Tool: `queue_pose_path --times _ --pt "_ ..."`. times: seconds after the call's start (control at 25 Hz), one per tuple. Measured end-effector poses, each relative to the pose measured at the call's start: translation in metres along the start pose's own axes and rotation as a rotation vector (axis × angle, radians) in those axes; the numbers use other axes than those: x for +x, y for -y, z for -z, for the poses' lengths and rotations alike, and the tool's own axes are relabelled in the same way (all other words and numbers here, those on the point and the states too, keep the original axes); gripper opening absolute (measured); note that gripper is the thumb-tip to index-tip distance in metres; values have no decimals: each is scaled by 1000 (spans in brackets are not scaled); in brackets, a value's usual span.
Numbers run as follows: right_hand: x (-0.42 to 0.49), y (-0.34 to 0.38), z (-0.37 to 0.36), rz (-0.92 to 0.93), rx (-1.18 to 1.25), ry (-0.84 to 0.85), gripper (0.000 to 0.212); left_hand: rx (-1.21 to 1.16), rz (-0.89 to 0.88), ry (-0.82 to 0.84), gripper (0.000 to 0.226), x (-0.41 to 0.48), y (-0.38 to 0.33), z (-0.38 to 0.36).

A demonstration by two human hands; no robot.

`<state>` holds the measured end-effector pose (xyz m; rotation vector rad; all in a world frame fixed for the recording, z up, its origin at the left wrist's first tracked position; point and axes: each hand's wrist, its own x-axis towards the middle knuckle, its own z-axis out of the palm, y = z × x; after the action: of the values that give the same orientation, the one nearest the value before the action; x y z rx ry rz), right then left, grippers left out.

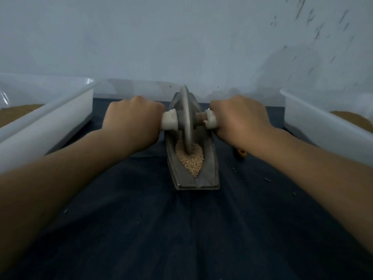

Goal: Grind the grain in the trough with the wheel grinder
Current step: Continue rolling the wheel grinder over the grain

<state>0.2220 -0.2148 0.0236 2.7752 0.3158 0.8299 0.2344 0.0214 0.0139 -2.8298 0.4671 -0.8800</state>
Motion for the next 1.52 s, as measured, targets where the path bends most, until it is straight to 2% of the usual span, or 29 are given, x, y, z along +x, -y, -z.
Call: queue_pose_path --times 0.12,0.24,0.32,0.44,0.52,0.64,0.76,0.92,1.0,1.12,1.2,1.36,1.44,1.52 --pt "-35 -7 3 70 2 -136 21 77 -112 -129 31 -14 0 13" --pt "-31 -7 -7 47 -11 -197 23 95 -77 -153 16 -2 -3 1" --pt "-5 -2 -15 -1 -6 -142 20 71 -1 -122 8 13 -4 -11" --pt "27 2 -14 -43 -21 -10 15 10 88 -44 9 24 -7 -17" --pt "25 1 -6 -16 1 23 13 -22 74 -30 10 19 -6 -13" --pt "2 -6 5 48 77 69 22 -39 -43 16 8 6 4 1" --pt "-11 -13 21 74 115 124 20 -30 -127 -76 17 -9 3 17" --pt "-6 -11 28 82 133 288 17 16 -124 -208 27 -25 -4 16" --pt "-7 -8 15 57 102 207 16 59 -80 -228 32 -25 -1 10" --pt "-5 -4 -9 4 -23 11 17 134 -36 -223 26 -6 -6 -6" --pt "7 -1 -16 -36 4 -11 14 135 6 -208 20 14 -9 -17" --pt "25 1 -10 -29 34 67 11 40 4 -144 14 30 -4 -18" --pt "19 -3 4 -1 43 -2 14 -6 -5 -170 18 19 2 -6" --pt "9 -7 21 14 3 -102 27 19 -15 -239 22 6 4 13"
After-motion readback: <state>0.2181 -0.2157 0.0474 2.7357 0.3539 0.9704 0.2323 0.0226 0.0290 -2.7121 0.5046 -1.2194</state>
